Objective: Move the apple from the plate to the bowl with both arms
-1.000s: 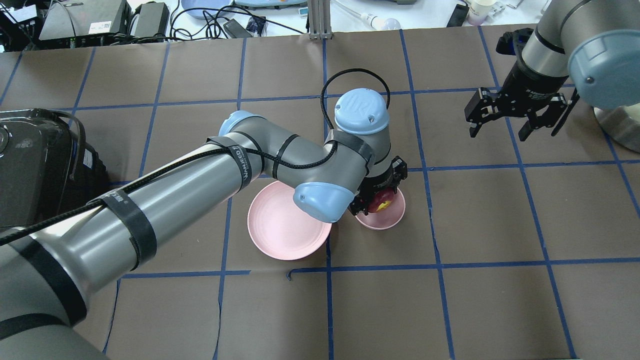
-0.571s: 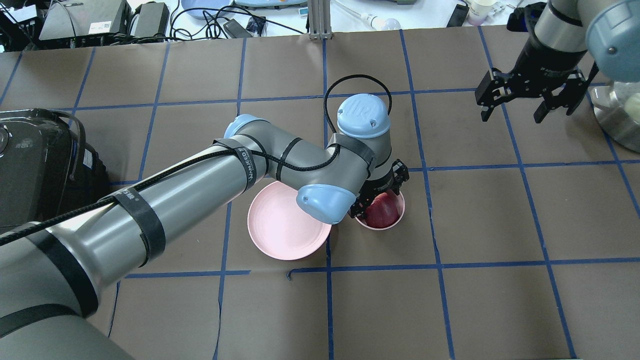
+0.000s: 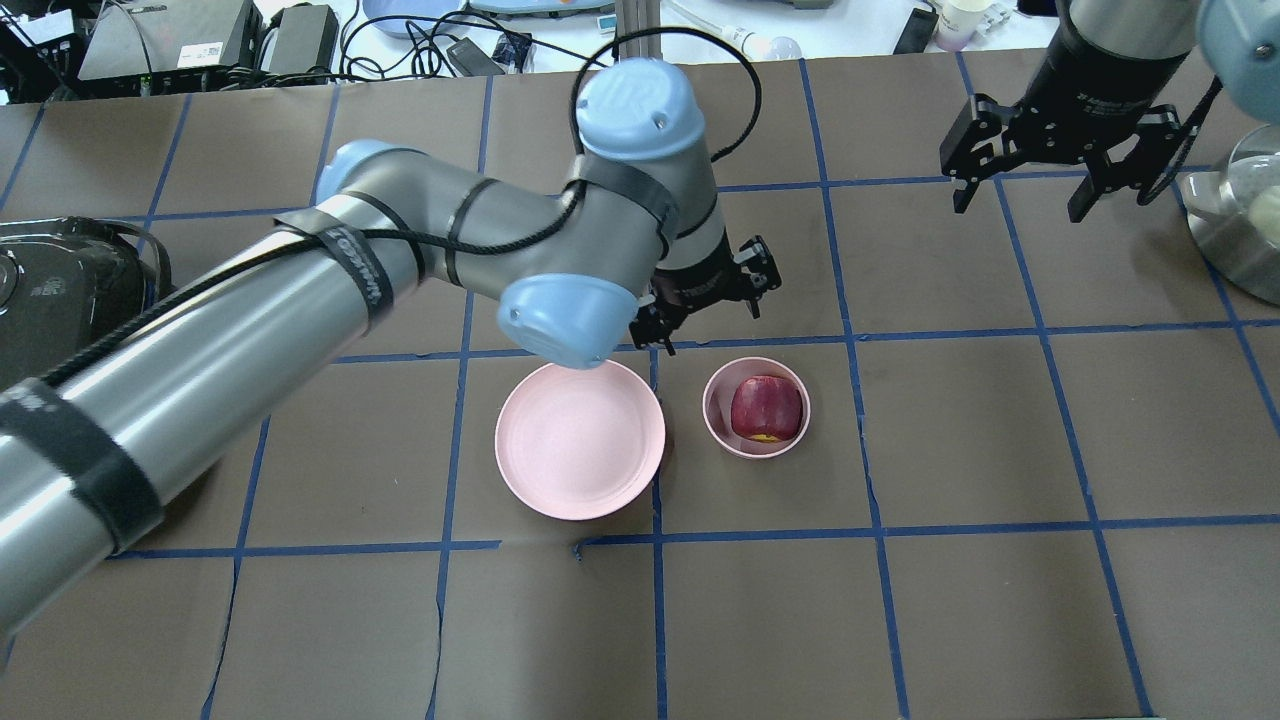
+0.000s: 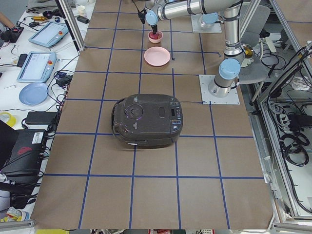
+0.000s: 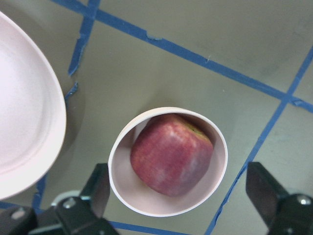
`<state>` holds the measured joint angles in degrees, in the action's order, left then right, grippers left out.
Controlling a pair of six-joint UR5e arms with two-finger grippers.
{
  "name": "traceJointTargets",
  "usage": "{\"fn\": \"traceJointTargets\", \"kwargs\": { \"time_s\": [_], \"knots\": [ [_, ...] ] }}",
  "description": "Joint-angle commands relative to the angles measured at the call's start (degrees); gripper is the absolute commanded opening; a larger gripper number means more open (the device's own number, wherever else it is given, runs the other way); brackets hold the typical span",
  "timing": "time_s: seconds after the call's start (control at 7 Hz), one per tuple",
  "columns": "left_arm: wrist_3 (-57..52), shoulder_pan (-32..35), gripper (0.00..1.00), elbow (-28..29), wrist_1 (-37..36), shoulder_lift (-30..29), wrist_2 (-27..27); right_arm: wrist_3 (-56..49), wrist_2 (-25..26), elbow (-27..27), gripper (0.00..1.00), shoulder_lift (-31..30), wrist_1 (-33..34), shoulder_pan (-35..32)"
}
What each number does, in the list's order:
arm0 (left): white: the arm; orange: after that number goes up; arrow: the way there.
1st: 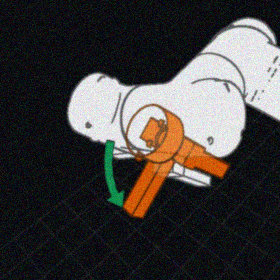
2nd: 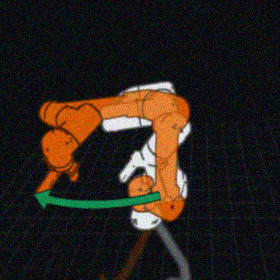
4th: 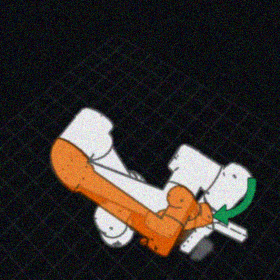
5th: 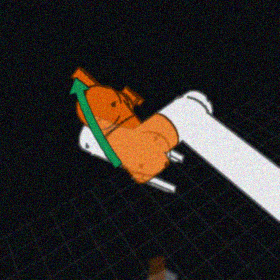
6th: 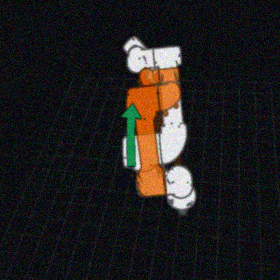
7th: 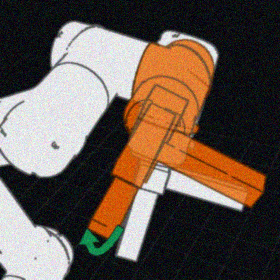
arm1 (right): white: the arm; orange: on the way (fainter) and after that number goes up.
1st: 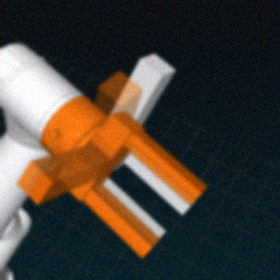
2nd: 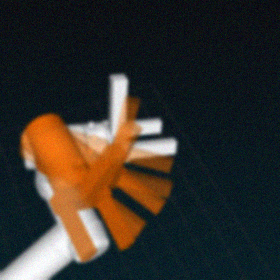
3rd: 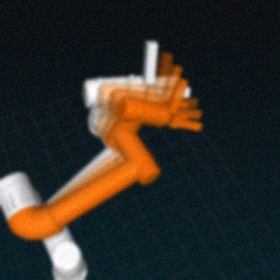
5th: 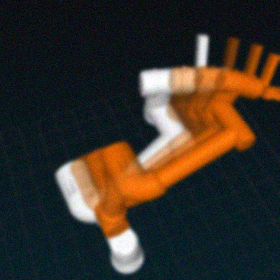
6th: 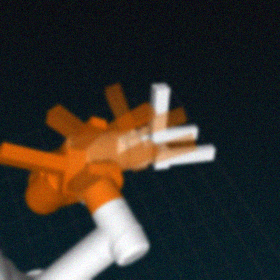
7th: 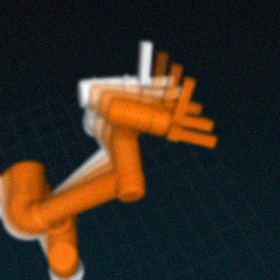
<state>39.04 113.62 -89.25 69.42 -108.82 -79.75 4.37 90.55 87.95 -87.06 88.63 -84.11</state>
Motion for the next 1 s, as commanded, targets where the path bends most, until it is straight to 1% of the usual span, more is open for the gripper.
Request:
{"fn": "traceJointTargets", "kwargs": {
  "time_s": [0.0, 0.14, 0.43, 0.57, 0.86],
  "knots": [
    [-20.0, -6.7, 1.0, 8.2, 19.6, 7.8, -6.1, 2.8, 0.6, -0.3, 1.0, -1.4, 0.3, -6.2],
    [-27.1, -9.4, 1.0, 8.2, 20.1, 11.3, -6.9, 2.7, -0.2, -0.3, 1.0, -1.6, 0.3, -6.9],
    [-28.5, -12.6, 1.0, 7.2, 23.0, 16.5, -8.7, 2.0, -0.3, -0.2, 1.0, -4.2, 0.3, -6.9],
    [-28.5, -12.6, 1.0, 7.0, 25.1, 18.2, -9.1, 1.9, -2.4, -0.1, 1.0, -4.2, 0.5, -6.8],
    [-30.2, -16.6, 1.0, 6.6, 25.1, 18.7, -8.9, 1.8, -3.1, 0.0, 1.0, -4.1, 0.6, -6.8]
  ]
}}
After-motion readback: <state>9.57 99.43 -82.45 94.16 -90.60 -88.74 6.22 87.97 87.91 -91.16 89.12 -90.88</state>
